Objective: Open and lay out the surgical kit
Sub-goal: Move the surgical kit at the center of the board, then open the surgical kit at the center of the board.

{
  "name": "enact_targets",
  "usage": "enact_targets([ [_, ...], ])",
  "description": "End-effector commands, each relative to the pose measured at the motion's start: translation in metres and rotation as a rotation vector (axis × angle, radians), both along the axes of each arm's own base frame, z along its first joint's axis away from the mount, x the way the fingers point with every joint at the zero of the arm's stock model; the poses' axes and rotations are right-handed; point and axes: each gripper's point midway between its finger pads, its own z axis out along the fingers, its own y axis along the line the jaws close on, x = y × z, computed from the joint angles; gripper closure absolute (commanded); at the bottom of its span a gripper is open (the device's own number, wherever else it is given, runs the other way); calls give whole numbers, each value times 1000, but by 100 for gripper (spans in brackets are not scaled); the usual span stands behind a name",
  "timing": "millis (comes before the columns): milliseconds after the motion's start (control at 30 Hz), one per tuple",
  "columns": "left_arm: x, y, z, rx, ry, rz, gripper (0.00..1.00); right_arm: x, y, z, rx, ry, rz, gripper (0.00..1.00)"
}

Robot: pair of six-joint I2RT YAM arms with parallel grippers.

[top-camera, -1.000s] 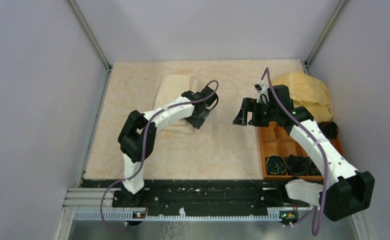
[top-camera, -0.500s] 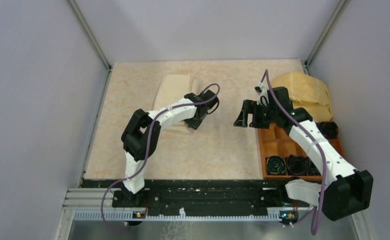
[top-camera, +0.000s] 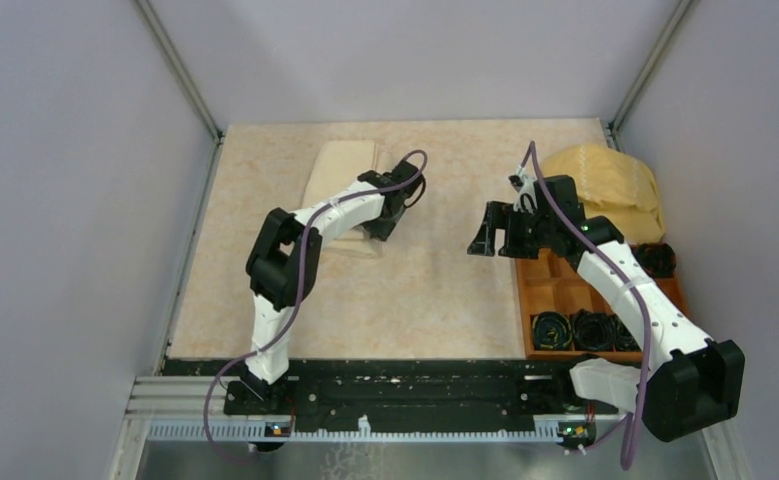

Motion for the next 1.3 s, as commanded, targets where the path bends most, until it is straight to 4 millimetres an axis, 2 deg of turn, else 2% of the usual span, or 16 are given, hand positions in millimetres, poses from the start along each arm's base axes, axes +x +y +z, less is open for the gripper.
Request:
enact_targets([
  [0,37,-32,5,-96,-69,-42,40,6,2,5,19,-33,6,16],
  [133,50,-47,6,-124,-70,-61,40,7,4,6,27,-30,9,16],
  [200,54,-48,15,-122,-82,-47,40,7,4,7,24,-28,10,16],
  [267,55,-47,26,-124,-97,-42,37,6,3,6,19,-26,8,16],
  [367,52,-41,46,-126,-134,-23,26,5,2,5,17,-26,5,16],
  [500,43,-31,52,-110,-138,-17,23,5,3,2,23,-21,5,16],
  [600,38,-25,46,-89,-126,-19,32,7,6,4,36,-22,11,16],
  [767,32,-19,40,-60,-101,-8,36,7,6,5,40,-22,11,16],
  [967,34,-11,43,-15,-112,-12,63,2,5,2,39,-19,7,16],
  [1033,36,-6,54,-7,-135,5,75,2,4,4,37,-25,1,16],
  [1167,42,11,89,-45,-219,71,85,2,1,6,30,-35,-6,16],
  [1267,47,41,111,-97,-274,169,91,1,1,5,29,-31,-4,16],
])
